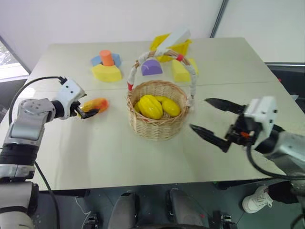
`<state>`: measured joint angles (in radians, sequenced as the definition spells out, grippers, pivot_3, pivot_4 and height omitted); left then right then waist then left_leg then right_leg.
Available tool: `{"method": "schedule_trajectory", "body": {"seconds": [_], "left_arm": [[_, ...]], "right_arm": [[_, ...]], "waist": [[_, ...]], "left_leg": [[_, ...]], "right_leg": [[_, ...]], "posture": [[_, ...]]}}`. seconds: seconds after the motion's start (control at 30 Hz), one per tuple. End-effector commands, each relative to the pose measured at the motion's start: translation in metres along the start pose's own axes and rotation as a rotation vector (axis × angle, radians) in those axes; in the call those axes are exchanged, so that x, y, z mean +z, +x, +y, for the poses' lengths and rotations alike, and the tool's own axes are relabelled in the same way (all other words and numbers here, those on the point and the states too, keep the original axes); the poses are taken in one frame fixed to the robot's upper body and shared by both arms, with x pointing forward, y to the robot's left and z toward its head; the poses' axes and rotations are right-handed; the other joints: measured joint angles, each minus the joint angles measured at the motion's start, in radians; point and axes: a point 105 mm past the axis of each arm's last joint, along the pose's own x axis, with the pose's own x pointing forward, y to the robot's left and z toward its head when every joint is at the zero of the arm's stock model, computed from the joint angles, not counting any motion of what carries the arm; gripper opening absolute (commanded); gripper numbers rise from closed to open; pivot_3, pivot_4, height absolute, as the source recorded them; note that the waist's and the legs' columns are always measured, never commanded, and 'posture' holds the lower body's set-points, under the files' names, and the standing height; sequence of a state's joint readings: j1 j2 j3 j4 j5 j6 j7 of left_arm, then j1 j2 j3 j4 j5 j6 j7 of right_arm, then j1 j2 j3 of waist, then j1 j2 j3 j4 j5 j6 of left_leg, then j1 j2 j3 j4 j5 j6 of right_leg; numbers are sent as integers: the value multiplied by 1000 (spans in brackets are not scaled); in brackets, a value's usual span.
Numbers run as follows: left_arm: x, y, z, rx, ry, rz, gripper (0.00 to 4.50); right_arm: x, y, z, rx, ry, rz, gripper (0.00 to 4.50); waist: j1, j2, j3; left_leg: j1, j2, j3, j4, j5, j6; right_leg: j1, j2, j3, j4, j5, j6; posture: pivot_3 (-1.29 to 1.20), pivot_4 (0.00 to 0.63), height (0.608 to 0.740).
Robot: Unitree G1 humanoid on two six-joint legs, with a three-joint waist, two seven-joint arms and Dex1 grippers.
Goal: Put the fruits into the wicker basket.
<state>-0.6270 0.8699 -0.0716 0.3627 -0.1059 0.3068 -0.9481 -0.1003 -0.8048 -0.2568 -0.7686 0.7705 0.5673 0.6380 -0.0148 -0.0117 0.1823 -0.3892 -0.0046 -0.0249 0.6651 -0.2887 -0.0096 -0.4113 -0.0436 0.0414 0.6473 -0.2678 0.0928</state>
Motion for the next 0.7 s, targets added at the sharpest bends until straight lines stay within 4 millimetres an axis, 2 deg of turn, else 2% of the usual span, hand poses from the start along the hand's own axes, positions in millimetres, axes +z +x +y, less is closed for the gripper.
{"method": "schedule_trajectory", "body": {"seconds": [0.03, 0.13, 0.4, 0.5, 0.6, 0.63, 0.7], "left_arm": [[1, 1, 11, -24, 96, 63, 4500], [0, 10, 16, -14, 125, 87, 4500], [-6, 28, 12, -46, 107, 94, 4500], [-12, 30, 11, -48, 112, 104, 3682], [-14, 29, 13, -32, 108, 104, 2164], [-15, 28, 15, -18, 113, 108, 1878], [-14, 25, 19, 8, 117, 93, 1815]], "right_arm": [[11, 14, 11, 66, -13, -55, 4483], [11, 19, 16, 95, -10, -63, 4483], [13, 28, 25, 117, -12, -96, 4483], [14, 31, 26, 112, -12, -110, 4500], [15, 33, 28, 115, -10, -116, 4500], [14, 33, 29, 118, -11, -115, 4500], [14, 33, 29, 120, -14, -113, 4500]], "waist": [[4, 0, 0], [6, -1, 0], [1, -3, 1], [-2, -3, 1], [0, -3, 1], [1, -3, 1], [1, -3, 1]], "left_leg": [[0, 0, 0, 0, 0, 0], [-2, -2, -1, 1, 0, 0], [-2, -2, -1, 1, 0, 1], [-2, -1, -1, 1, 0, 1], [-2, -1, -1, 1, 0, 1], [-2, -1, -1, 1, 0, 1], [-2, -1, -1, 2, 0, 1]], "right_leg": [[0, 0, 0, 0, 0, 0], [-1, -1, -1, 0, 0, 0], [-1, -1, -1, 1, 0, 0], [-2, -1, -1, 1, 0, 0], [-2, -1, -1, 2, 0, 0], [-2, -1, -1, 2, 0, 0], [-2, -1, -1, 2, 0, 0]], "posture": [[0, 150, 740], [0, 150, 740], [0, 150, 740], [0, 150, 740], [0, 150, 740], [0, 150, 740], [0, 150, 740]]}}
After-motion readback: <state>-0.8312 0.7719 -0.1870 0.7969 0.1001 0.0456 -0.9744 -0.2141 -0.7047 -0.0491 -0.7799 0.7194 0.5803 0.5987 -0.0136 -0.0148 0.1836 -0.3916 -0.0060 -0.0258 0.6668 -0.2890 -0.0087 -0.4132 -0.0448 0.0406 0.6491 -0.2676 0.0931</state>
